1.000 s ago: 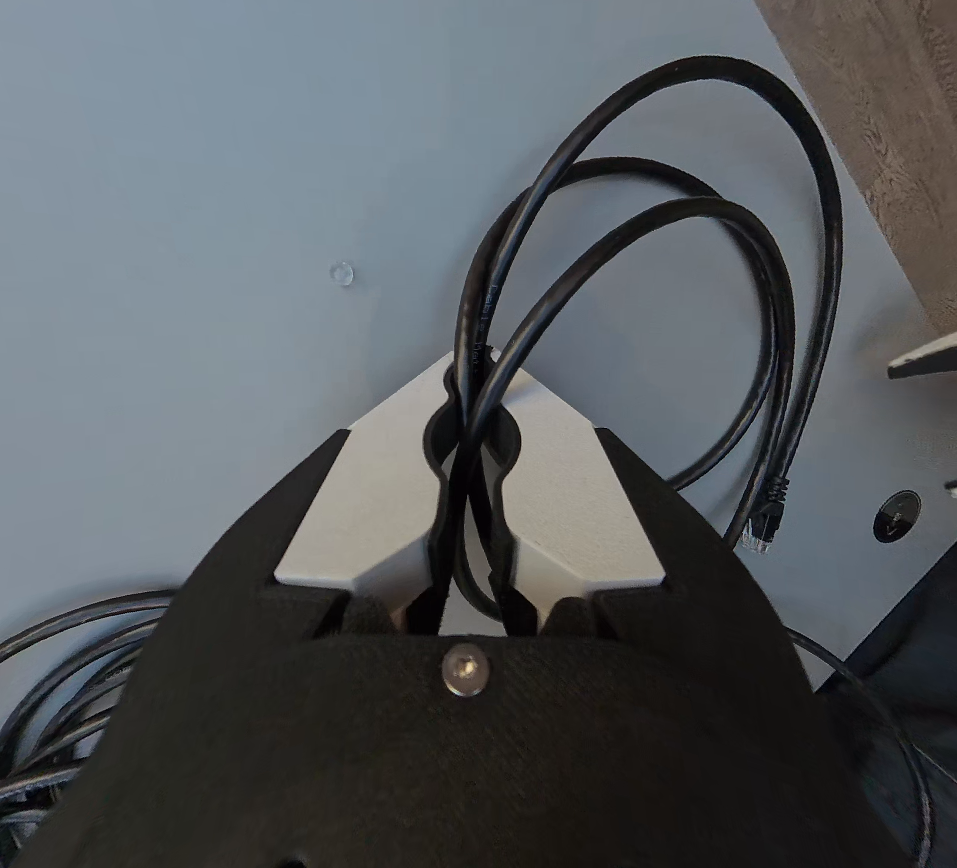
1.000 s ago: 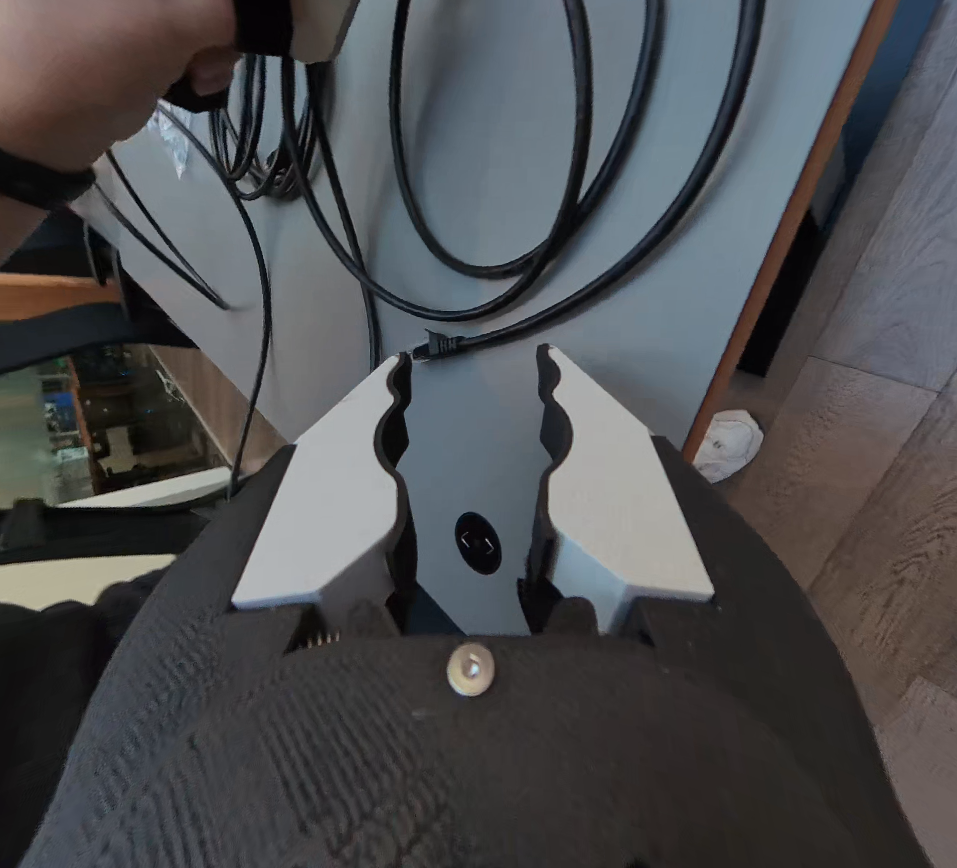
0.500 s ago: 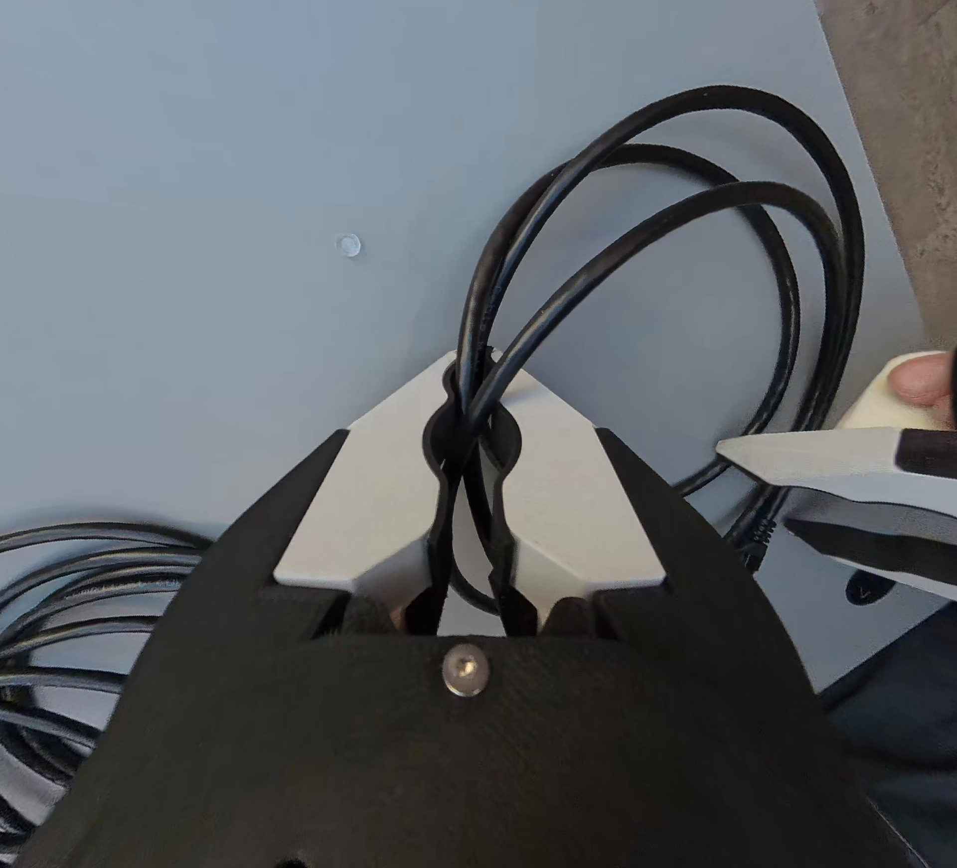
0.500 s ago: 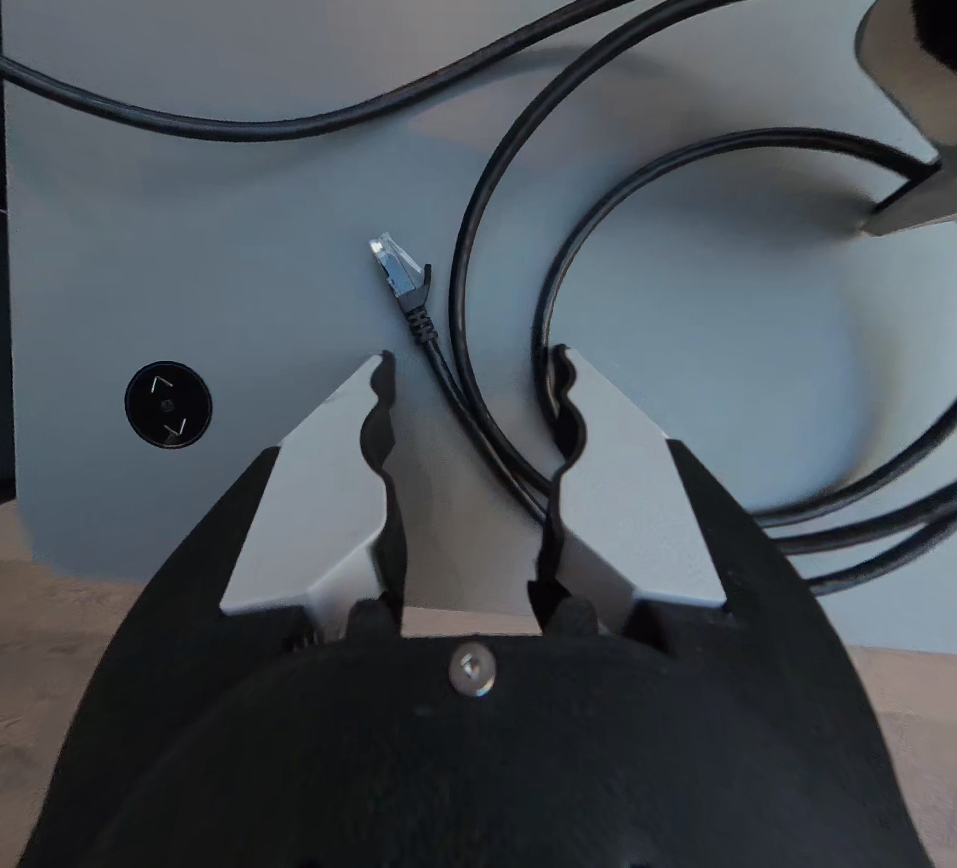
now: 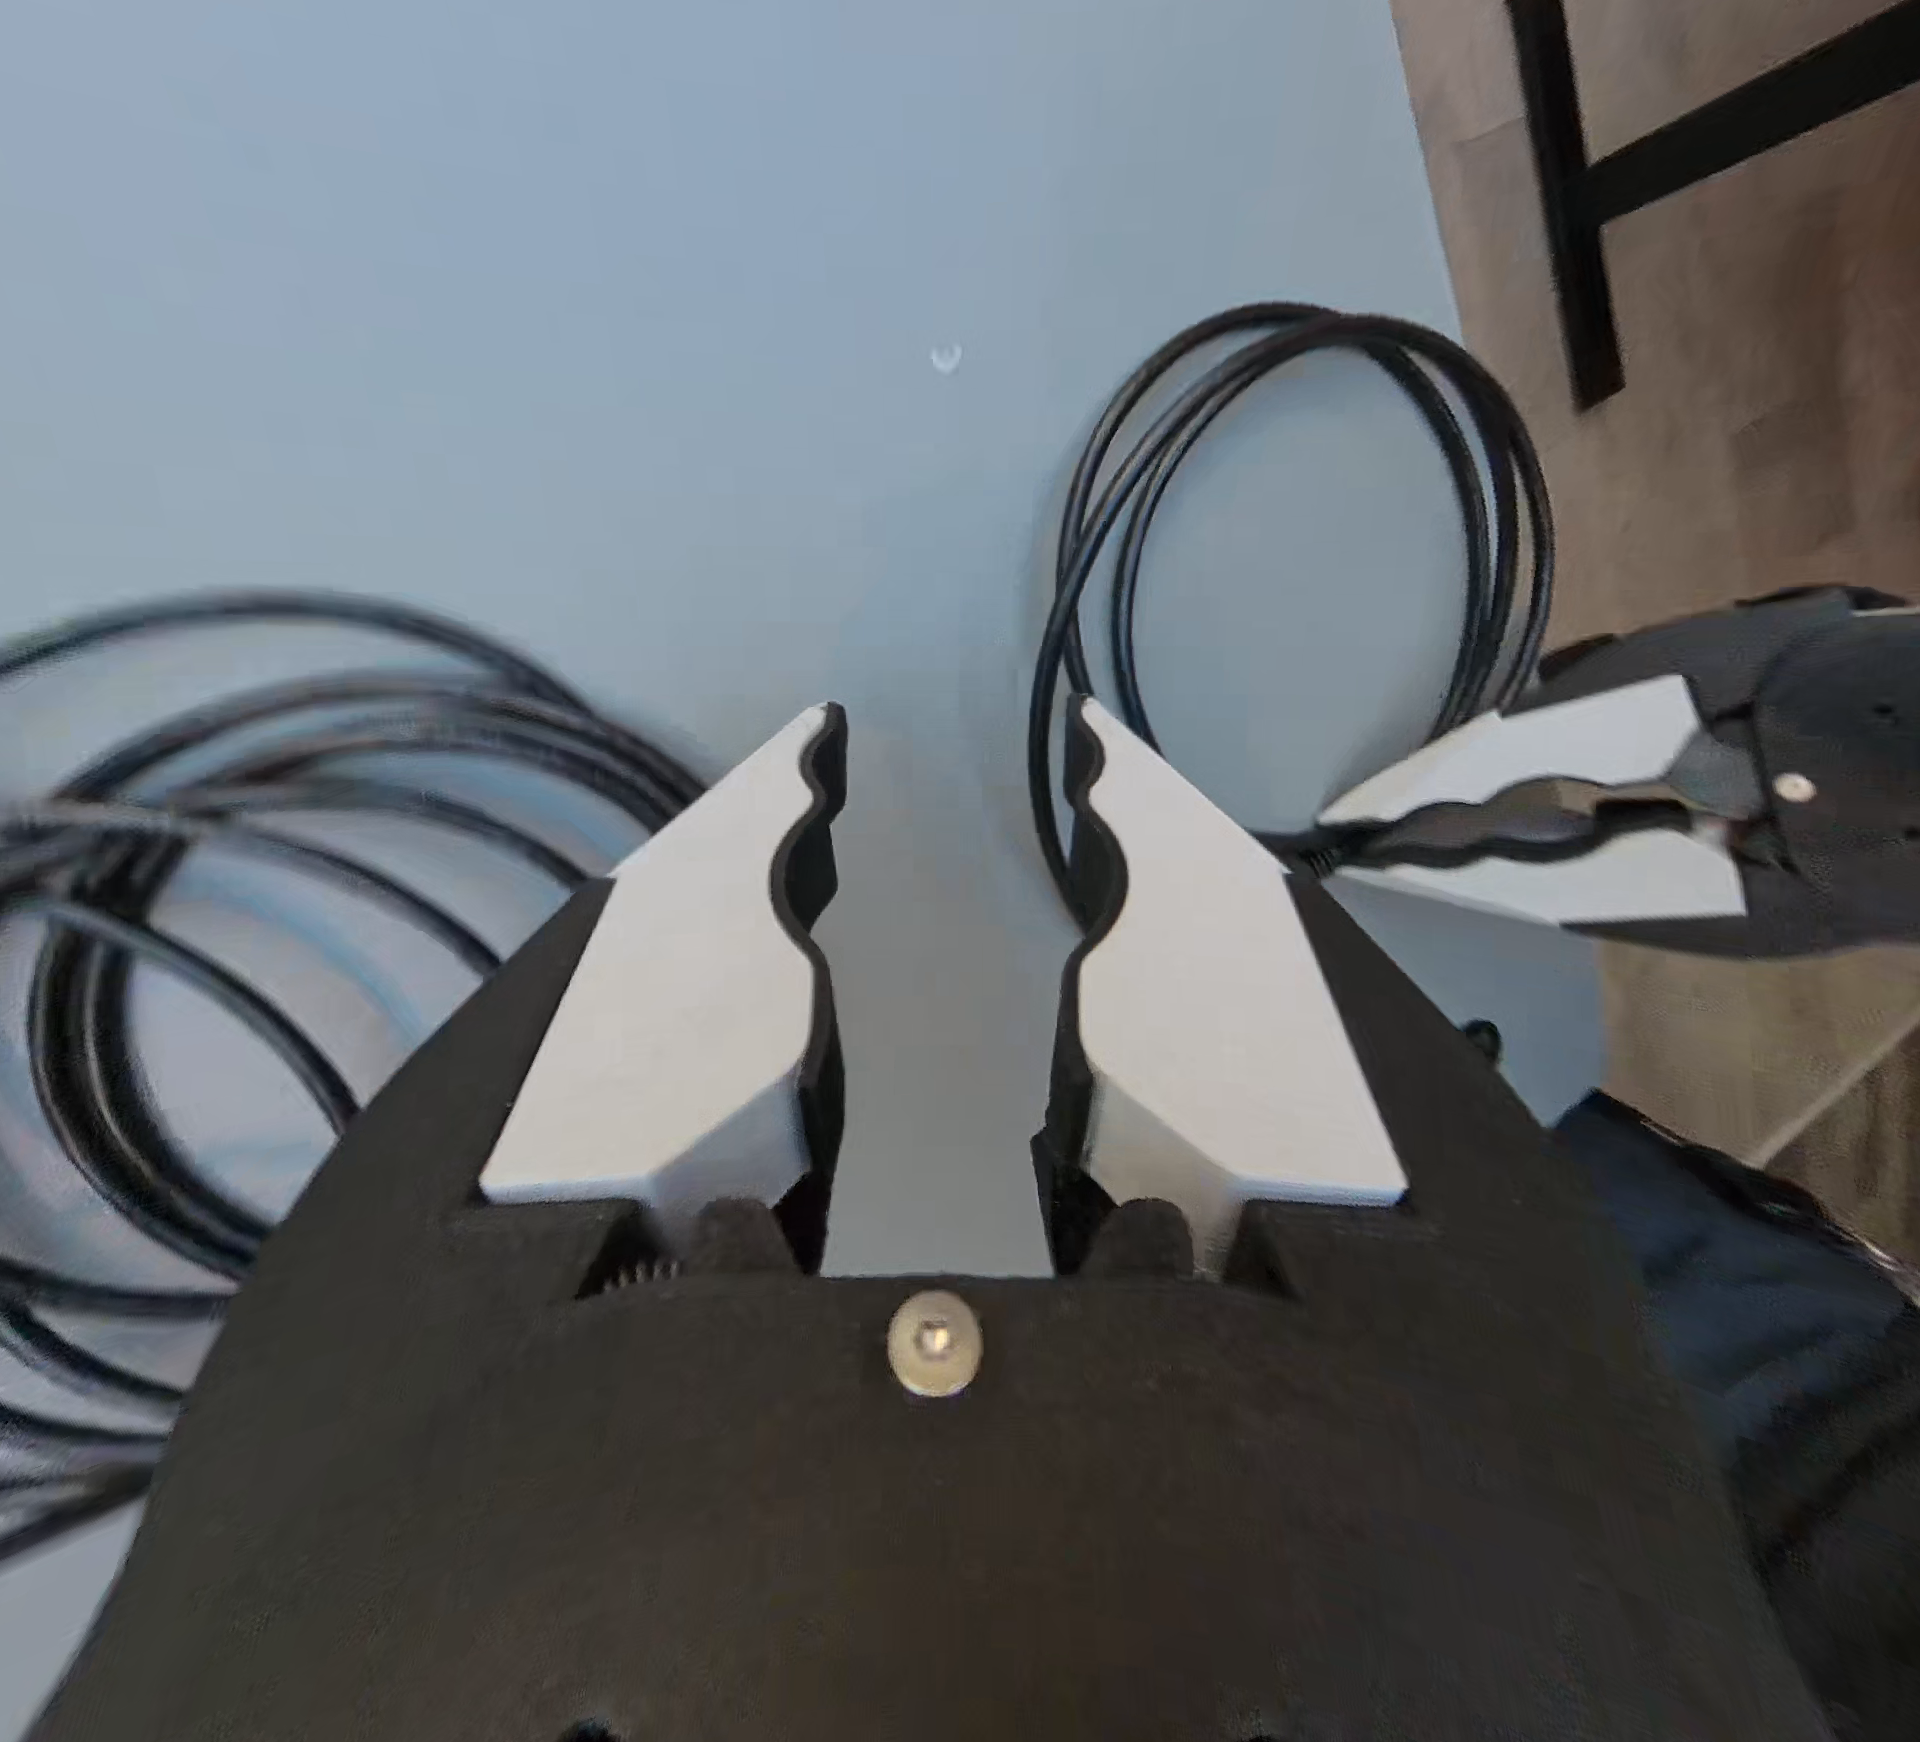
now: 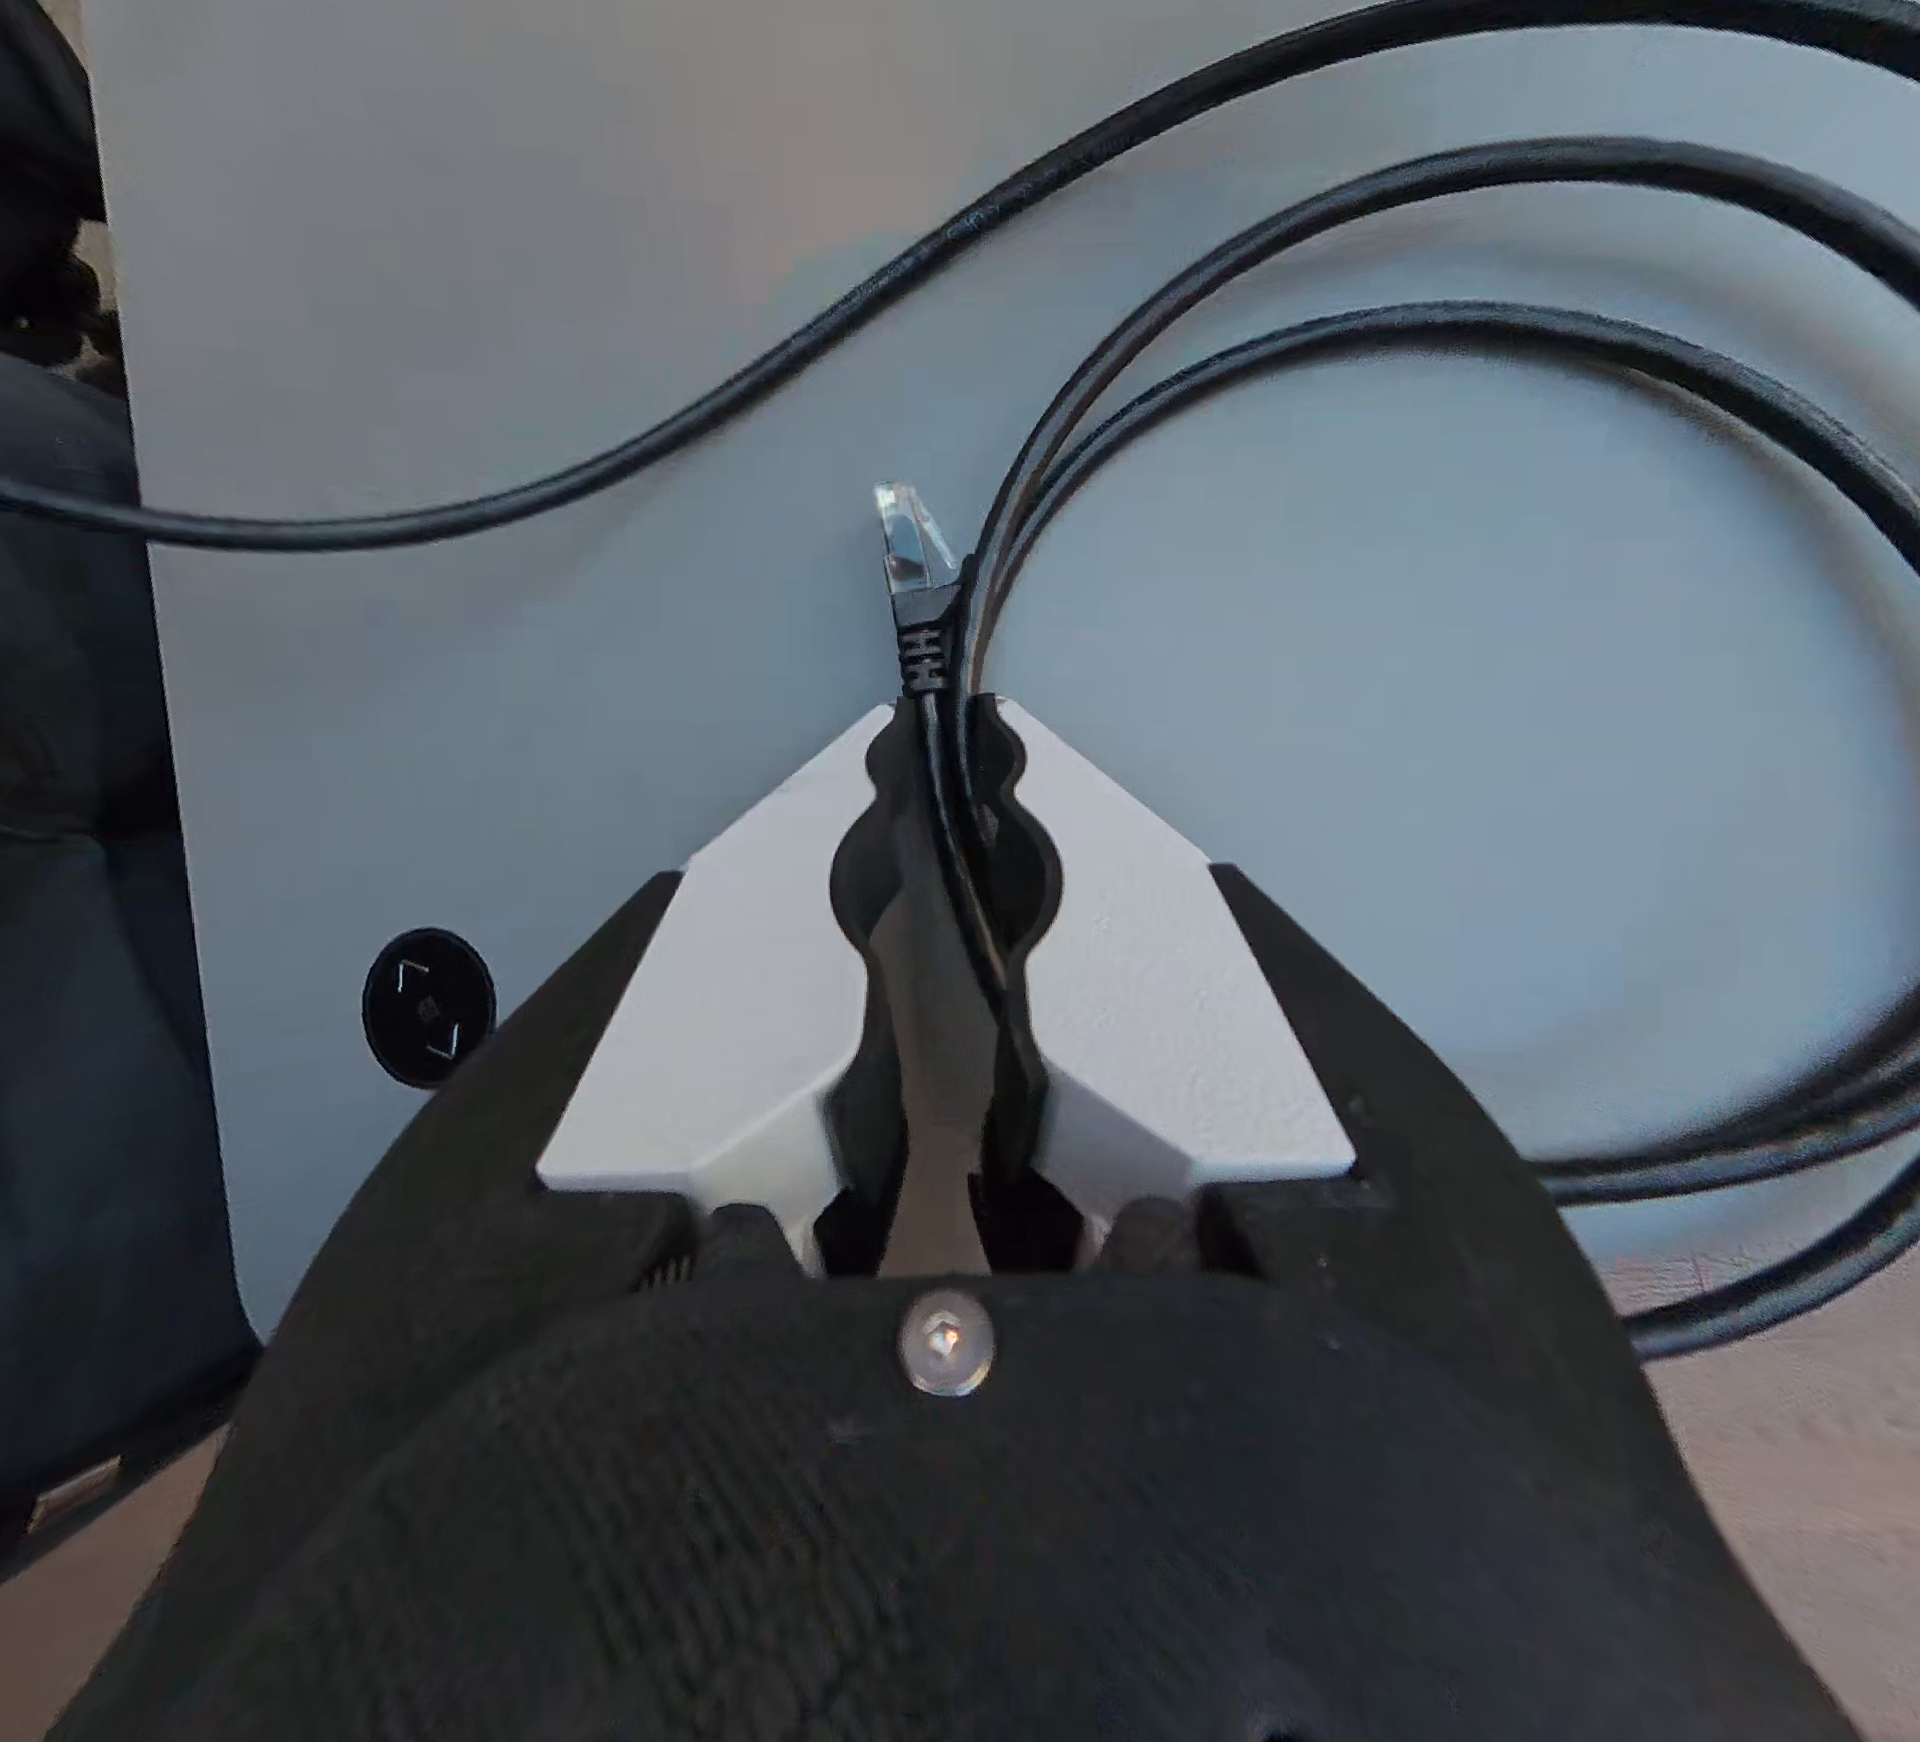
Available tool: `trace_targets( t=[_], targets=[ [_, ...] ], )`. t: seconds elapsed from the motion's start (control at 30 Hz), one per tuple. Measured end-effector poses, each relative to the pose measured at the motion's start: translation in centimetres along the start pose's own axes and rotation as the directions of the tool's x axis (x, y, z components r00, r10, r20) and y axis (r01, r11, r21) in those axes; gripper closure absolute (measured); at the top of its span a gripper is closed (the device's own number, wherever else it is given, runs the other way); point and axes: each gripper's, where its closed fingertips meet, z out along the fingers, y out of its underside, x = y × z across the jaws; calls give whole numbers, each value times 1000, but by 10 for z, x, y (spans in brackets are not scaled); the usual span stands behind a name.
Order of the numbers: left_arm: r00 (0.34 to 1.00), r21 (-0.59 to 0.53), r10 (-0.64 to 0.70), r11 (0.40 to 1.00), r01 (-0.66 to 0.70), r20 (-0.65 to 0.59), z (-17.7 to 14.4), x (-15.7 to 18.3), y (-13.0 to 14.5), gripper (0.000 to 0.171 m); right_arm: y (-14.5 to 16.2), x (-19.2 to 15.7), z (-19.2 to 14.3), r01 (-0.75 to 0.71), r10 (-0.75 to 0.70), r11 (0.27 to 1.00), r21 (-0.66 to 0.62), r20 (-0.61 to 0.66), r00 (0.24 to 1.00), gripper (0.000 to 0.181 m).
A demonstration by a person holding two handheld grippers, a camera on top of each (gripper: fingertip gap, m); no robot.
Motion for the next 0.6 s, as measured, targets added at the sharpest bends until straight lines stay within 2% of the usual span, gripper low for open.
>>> trace_targets(
  t=[0.07, 0.17, 0.23, 0.33, 0.4, 0.43, 0.53, 0.6],
  targets=[
    [990, -27, -124, 992, 123, -64, -17, 3, 35, 135, 0, 0, 0, -27, 27, 1000, 6, -10, 1000, 173],
    [923, -116, -318, 947, 299, -218, -13, 36, 97, 137, -1, 0, 1, -83, 83, 996, 16, -15, 996, 173],
    [920, -117, -336, 941, 318, -202, -2, 48, 129, 142, -2, -1, 2, -141, 141, 990, 19, -22, 990, 173],
    [924, -110, -329, 943, 313, -196, 14, 70, 158, 145, -6, -4, 5, -233, 234, 972, 17, -69, 970, 173],
    [912, -148, -341, 938, 314, -227, 25, 85, 172, 145, -9, -8, 9, -340, 341, 940, 25, -114, 933, 173],
    [910, -137, -340, 939, 315, -239, 29, 89, 173, 150, -11, -10, 11, -394, 395, 918, 34, -135, 909, 173],
    [898, -61, -348, 937, 345, -268, 36, 89, 162, 159, -17, -14, 16, -539, 544, 838, 82, -195, 816, 172],
    [898, -27, -348, 935, 354, -270, 41, 89, 156, 166, -21, -17, 20, -642, 650, 758, 116, -205, 731, 172]
  ],
)
